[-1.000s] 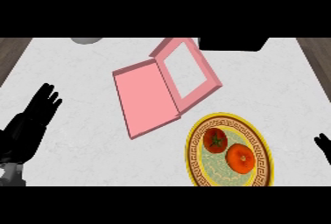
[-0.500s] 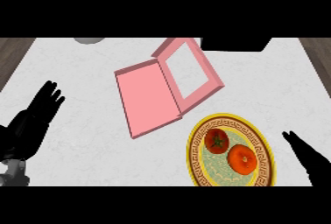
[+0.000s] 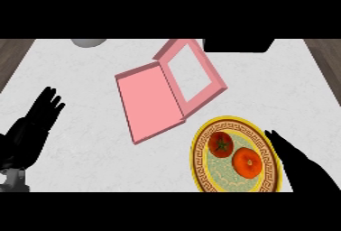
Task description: Pick the squash from the plate and place it in the cardboard box
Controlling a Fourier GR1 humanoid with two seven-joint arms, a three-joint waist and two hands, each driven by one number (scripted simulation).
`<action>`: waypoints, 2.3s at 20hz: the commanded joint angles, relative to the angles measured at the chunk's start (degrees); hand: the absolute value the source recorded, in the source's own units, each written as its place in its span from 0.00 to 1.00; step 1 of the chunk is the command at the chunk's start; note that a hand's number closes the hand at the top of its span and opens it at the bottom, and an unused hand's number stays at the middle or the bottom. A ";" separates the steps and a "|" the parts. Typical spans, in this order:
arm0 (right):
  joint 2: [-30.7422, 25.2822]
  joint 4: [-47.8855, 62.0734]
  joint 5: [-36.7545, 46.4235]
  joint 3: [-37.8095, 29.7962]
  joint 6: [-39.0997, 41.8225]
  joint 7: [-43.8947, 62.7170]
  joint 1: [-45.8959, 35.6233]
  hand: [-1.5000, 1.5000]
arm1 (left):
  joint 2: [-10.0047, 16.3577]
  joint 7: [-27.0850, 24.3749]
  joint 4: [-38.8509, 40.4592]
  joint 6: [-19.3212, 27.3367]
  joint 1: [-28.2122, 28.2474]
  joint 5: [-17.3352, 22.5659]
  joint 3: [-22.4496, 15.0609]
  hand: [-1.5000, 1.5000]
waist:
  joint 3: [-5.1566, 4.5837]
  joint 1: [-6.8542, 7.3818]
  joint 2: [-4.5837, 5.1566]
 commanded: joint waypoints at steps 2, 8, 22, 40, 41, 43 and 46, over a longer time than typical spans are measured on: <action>3.15 2.35 0.84 -1.84 4.18 0.51 -0.08 0.00 | -0.25 -0.28 0.11 -2.44 2.05 -1.15 3.08 0.50 | 0.02 -0.31 -0.06; 9.18 4.00 3.50 -3.45 7.76 1.30 -6.31 0.00 | -3.96 1.20 1.09 -3.52 -0.50 -2.67 3.08 0.50 | 0.01 -0.26 -0.03; 15.27 7.32 10.64 -1.20 14.98 2.39 -5.51 0.00 | -5.43 8.46 -5.41 -2.99 -1.12 -5.38 5.86 0.50 | 0.02 -0.25 -0.08; 23.90 20.92 19.22 -4.47 16.18 -3.71 -7.24 0.00 | -9.54 4.42 -0.88 -8.22 0.21 -9.15 9.02 0.50 | 0.02 -0.29 -0.03; 21.55 18.85 17.36 -7.75 18.02 -5.67 -5.90 0.00 | -9.31 4.54 -0.76 -9.31 0.05 -8.39 10.01 0.50 | 0.02 -0.39 -0.05; 20.95 16.54 19.73 -4.25 17.18 -5.84 -0.81 0.00 | -10.88 5.29 -4.52 -7.82 2.12 -9.42 8.64 0.50 | 0.03 -0.41 -0.10; 22.07 21.79 20.25 -7.26 16.65 -9.35 -2.98 0.00 | -10.28 4.63 -1.92 -9.51 -0.37 -9.86 10.30 0.50 | 0.03 -0.40 -0.05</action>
